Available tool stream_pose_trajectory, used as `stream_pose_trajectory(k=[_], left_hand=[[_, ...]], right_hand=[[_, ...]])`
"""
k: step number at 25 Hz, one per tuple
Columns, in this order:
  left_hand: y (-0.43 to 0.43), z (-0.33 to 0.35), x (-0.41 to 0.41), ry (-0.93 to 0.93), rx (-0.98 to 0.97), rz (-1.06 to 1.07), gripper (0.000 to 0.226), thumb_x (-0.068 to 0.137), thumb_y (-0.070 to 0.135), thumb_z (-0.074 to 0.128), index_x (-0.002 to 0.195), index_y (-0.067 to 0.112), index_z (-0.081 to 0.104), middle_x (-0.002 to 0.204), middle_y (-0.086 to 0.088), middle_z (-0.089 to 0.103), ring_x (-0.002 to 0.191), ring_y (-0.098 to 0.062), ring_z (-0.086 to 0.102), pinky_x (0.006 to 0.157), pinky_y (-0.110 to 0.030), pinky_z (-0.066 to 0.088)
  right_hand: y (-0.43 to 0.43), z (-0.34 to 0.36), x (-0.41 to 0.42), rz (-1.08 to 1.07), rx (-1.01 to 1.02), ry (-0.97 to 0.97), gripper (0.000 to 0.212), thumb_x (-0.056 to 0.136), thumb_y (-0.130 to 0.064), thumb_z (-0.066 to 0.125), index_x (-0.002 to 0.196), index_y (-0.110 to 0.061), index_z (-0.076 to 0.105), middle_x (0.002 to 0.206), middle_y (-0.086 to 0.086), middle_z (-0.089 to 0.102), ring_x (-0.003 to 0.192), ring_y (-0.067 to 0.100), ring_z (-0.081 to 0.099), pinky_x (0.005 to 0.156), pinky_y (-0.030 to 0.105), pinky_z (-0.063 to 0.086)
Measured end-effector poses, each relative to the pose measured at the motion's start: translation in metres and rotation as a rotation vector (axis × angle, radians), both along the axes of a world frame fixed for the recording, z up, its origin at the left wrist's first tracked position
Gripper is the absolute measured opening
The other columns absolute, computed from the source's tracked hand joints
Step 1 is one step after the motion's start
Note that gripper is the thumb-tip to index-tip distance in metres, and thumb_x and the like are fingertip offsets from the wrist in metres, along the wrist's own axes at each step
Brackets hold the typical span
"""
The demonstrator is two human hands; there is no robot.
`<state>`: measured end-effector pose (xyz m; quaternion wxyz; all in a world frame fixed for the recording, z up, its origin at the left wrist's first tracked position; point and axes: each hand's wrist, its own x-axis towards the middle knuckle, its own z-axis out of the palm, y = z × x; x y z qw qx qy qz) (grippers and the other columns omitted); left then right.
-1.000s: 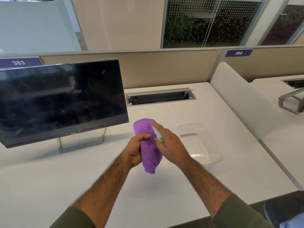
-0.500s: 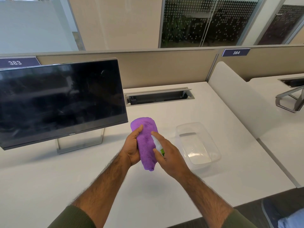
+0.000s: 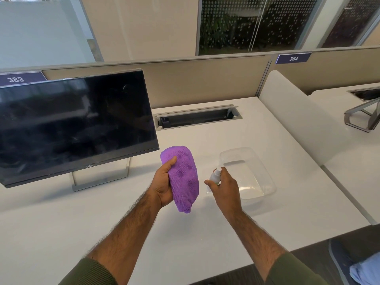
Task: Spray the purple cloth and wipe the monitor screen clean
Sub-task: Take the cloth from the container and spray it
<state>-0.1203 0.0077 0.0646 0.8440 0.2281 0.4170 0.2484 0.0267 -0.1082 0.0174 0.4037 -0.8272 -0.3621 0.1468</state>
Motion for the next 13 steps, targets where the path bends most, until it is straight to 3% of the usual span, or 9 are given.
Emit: stream_pose_trajectory(k=[5, 13], left_hand=[[-0.007, 0.002, 0.001, 0.005, 0.004, -0.005, 0.028, 0.099, 0.038, 0.058, 0.112, 0.014, 0.065, 0.104, -0.013, 0.071, 0.095, -0.032, 0.067, 0.071, -0.043, 0.055], [-0.010, 0.000, 0.001, 0.010, 0.002, -0.004, 0.029, 0.099, 0.038, 0.059, 0.114, 0.014, 0.065, 0.105, -0.013, 0.072, 0.096, -0.033, 0.067, 0.074, -0.044, 0.056]], right_hand=[[-0.001, -0.013, 0.000, 0.003, -0.166, -0.016, 0.044, 0.085, -0.029, 0.080, 0.116, -0.011, 0.055, 0.115, 0.008, 0.071, 0.104, 0.032, 0.066, 0.083, 0.036, 0.052], [0.005, -0.018, 0.000, 0.021, -0.220, -0.007, 0.046, 0.086, -0.029, 0.080, 0.118, -0.010, 0.054, 0.118, 0.011, 0.071, 0.107, 0.034, 0.067, 0.087, 0.036, 0.052]])
